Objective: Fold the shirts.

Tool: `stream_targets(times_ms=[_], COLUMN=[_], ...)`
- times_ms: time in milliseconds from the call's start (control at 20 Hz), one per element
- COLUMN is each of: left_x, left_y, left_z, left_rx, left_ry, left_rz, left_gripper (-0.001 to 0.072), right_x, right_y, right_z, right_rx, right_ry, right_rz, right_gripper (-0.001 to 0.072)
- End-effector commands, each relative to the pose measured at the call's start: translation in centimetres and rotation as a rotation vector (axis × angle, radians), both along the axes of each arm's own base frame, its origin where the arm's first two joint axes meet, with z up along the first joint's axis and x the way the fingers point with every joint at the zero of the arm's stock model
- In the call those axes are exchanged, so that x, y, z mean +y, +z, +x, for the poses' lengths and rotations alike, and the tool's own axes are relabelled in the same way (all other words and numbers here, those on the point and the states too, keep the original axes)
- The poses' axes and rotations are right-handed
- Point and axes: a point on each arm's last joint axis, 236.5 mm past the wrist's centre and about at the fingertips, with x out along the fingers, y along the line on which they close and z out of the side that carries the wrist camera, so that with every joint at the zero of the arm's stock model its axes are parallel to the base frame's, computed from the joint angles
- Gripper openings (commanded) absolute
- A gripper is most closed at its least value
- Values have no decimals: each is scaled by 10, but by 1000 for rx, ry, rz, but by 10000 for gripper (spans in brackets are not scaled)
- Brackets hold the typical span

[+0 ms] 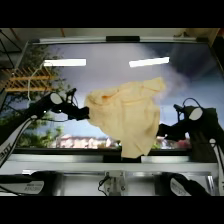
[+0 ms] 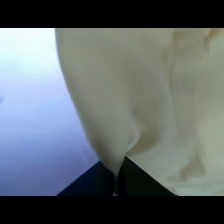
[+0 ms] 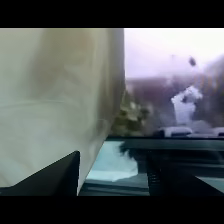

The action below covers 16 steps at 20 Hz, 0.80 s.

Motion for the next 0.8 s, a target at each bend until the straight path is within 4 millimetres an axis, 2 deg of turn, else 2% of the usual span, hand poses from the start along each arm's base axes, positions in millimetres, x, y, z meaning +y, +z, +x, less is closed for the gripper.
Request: stream_targets(times_ms=[0, 150, 250, 300, 400, 500, 550, 650, 700, 750], left_x=[-2, -3, -3, -3, -4, 1, 7, 23, 31, 41], left_y=[11, 22, 27, 30, 38, 61, 87, 167, 221, 290], left_z=[6, 6, 7, 7, 5, 11, 20, 38, 43, 43], left_rx=[-33, -51, -65, -71, -79, -152, -235, -464, -603, -773], left_ry=[-5, -10, -10, -10, -14, -29, -47, -76, -76, -58], left_rz=[-8, -15, -19, -21, -25, -11, 16, 77, 104, 115], left_gripper=[34, 34, 34, 34, 33, 32, 31, 31, 32, 32], right_x=[13, 19, 28, 33, 42, 45, 42, 28, 18, 8], right_y=[-21, -24, -34, -42, -47, -27, -3, 75, 134, 200], right_z=[8, 26, 24, 21, 19, 31, 45, 84, 105, 120], right_rx=[-69, -129, -99, -78, -60, -120, -193, -421, -588, -767], right_ry=[-89, -154, -143, -123, -90, -13, 40, 131, 155, 170], right_rz=[51, 81, 92, 91, 92, 96, 85, 4, -62, -136], right_gripper=[531, 530, 530, 502, 76, 70, 69, 69, 69, 69])
